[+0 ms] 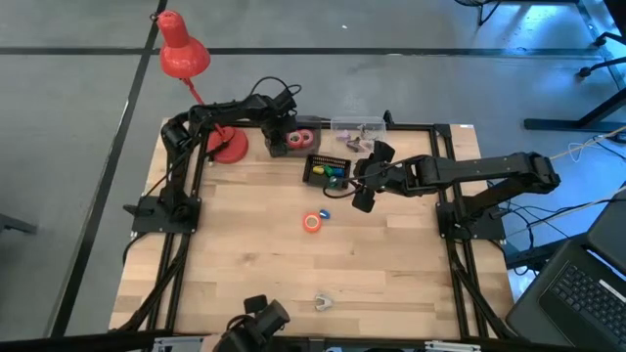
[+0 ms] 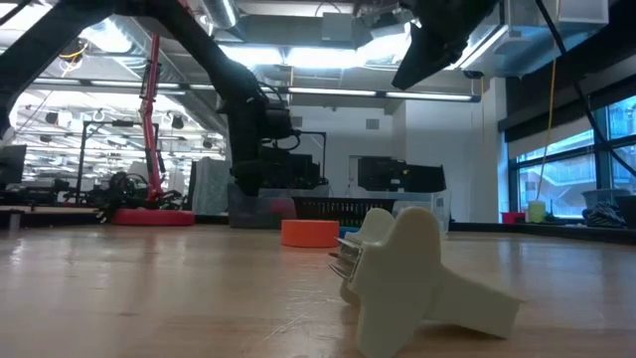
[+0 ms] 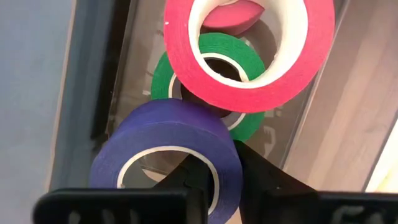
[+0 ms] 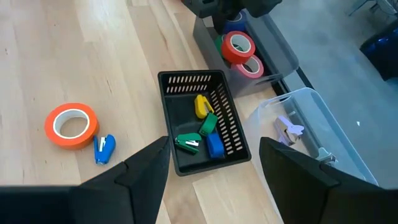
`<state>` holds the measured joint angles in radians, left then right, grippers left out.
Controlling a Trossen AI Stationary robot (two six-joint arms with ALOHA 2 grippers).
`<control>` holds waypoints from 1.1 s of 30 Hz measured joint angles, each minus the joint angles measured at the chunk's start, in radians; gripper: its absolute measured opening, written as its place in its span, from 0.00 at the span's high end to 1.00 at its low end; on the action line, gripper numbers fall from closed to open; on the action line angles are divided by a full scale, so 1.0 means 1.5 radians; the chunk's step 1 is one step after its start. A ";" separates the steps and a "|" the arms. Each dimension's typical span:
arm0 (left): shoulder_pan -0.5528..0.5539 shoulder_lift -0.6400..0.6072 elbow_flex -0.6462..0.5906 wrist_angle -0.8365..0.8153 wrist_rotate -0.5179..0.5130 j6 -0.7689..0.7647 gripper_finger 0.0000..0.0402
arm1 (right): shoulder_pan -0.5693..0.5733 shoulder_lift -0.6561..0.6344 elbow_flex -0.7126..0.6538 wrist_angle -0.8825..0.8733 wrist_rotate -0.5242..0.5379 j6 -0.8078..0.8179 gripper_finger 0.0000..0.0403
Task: Pick and place Stapler, Stapler remover, tape
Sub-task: Put the blue tape into the black transparent bin, then put the blue mini-stapler into the black bin
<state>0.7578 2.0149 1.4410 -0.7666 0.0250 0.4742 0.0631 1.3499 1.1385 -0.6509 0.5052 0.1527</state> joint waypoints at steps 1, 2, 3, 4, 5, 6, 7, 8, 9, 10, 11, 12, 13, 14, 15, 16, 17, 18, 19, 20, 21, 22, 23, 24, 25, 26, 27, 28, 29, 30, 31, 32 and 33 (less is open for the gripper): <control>0.000 -0.001 0.000 0.000 0.000 -0.001 0.88 | 0.000 0.000 0.000 0.000 0.000 0.000 0.38; 0.000 -0.001 0.000 0.000 -0.002 -0.003 0.83 | 0.000 0.000 0.000 0.000 0.000 0.000 0.38; 0.000 -0.001 -0.001 0.000 -0.003 -0.003 0.78 | 0.000 0.000 0.000 0.000 0.000 0.000 0.38; 0.000 -0.003 -0.001 -0.001 -0.004 -0.004 0.73 | 0.000 0.000 0.000 0.000 0.000 0.000 0.38; -0.001 -0.005 -0.001 -0.002 -0.006 -0.008 0.67 | 0.000 0.000 0.000 0.000 0.000 0.000 0.38; -0.002 -0.006 -0.001 -0.002 -0.009 -0.013 0.62 | 0.000 0.000 0.000 0.000 0.000 0.000 0.38; -0.004 -0.009 -0.001 -0.003 -0.016 -0.016 0.58 | 0.000 0.000 0.000 0.000 0.000 0.000 0.38; -0.005 -0.013 -0.002 -0.011 -0.022 -0.017 0.53 | 0.000 0.000 0.000 0.000 0.000 0.000 0.38; -0.006 -0.021 -0.003 -0.019 -0.029 -0.017 0.49 | 0.000 0.000 0.000 0.000 0.000 0.000 0.38; -0.006 -0.030 -0.003 -0.026 -0.038 -0.019 0.46 | 0.000 0.000 0.000 0.001 0.000 0.000 0.38; -0.006 -0.042 -0.003 -0.029 -0.044 -0.025 0.44 | 0.000 0.000 0.000 0.001 0.000 0.000 0.38; -0.007 -0.056 -0.003 -0.033 -0.049 -0.033 0.42 | 0.000 0.000 0.000 0.001 0.000 0.000 0.38; -0.007 -0.074 -0.003 -0.040 -0.050 -0.041 0.41 | 0.000 0.000 0.000 0.001 0.000 -0.001 0.38; -0.007 -0.092 -0.003 -0.045 -0.046 -0.051 0.40 | 0.000 0.000 0.000 0.001 0.000 -0.001 0.38; -0.007 -0.114 -0.003 -0.044 -0.035 -0.061 0.40 | 0.000 0.000 0.000 0.001 0.000 -0.001 0.38; -0.007 -0.138 -0.003 -0.045 -0.013 -0.077 0.40 | 0.000 0.000 0.000 0.001 0.000 -0.001 0.38; -0.007 -0.162 -0.003 -0.045 0.016 -0.093 0.40 | 0.000 0.000 0.000 0.000 0.000 -0.001 0.38; -0.009 -0.188 -0.006 -0.040 0.055 -0.110 0.40 | 0.000 0.000 0.000 -0.001 0.000 0.000 0.38; -0.011 -0.214 -0.012 -0.036 0.101 -0.124 0.40 | 0.000 0.000 0.000 -0.004 0.000 0.000 0.38; -0.017 -0.239 -0.021 -0.026 0.151 -0.139 0.40 | 0.000 0.000 0.000 -0.006 0.000 0.000 0.38; -0.025 -0.262 -0.031 -0.014 0.203 -0.147 0.40 | 0.000 0.000 0.000 -0.005 0.000 0.000 0.38; -0.037 -0.284 -0.045 0.003 0.249 -0.154 0.40 | 0.000 0.000 0.000 -0.005 0.000 0.000 0.38; -0.050 -0.306 -0.061 0.020 0.289 -0.161 0.40 | 0.000 0.000 0.000 -0.005 0.000 0.000 0.38; -0.066 -0.327 -0.078 0.035 0.319 -0.166 0.40 | 0.000 0.000 0.000 -0.006 0.000 0.004 0.38; -0.083 -0.348 -0.096 0.049 0.344 -0.169 0.40 | 0.000 0.000 0.000 -0.007 -0.001 0.012 0.38; -0.103 -0.369 -0.116 0.061 0.357 -0.170 0.40 | 0.000 0.000 0.000 -0.010 -0.007 0.020 0.38; -0.127 -0.389 -0.139 0.072 0.360 -0.170 0.40 | 0.001 0.000 0.000 -0.016 -0.024 0.029 0.38; -0.151 -0.411 -0.166 0.093 0.358 -0.170 0.40 | 0.004 0.000 0.000 -0.022 -0.045 0.038 0.38; -0.178 -0.433 -0.197 0.122 0.356 -0.172 0.40 | 0.008 0.002 0.000 -0.026 -0.065 0.048 0.38; -0.203 -0.457 -0.234 0.162 0.355 -0.179 0.40 | 0.014 0.005 0.000 -0.026 -0.079 0.053 0.38; -0.229 -0.484 -0.276 0.220 0.355 -0.194 0.40 | 0.021 0.009 0.000 -0.026 -0.091 0.056 0.38; -0.254 -0.510 -0.319 0.286 0.355 -0.212 0.40 | 0.031 0.014 0.000 -0.026 -0.098 0.056 0.38; -0.281 -0.538 -0.371 0.366 0.351 -0.233 0.40 | 0.040 0.021 0.000 -0.024 -0.100 0.057 0.38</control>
<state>0.3359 1.2077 0.8840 -0.2176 0.5512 0.1249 0.1231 1.3810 1.1381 -0.6868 0.3550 0.2383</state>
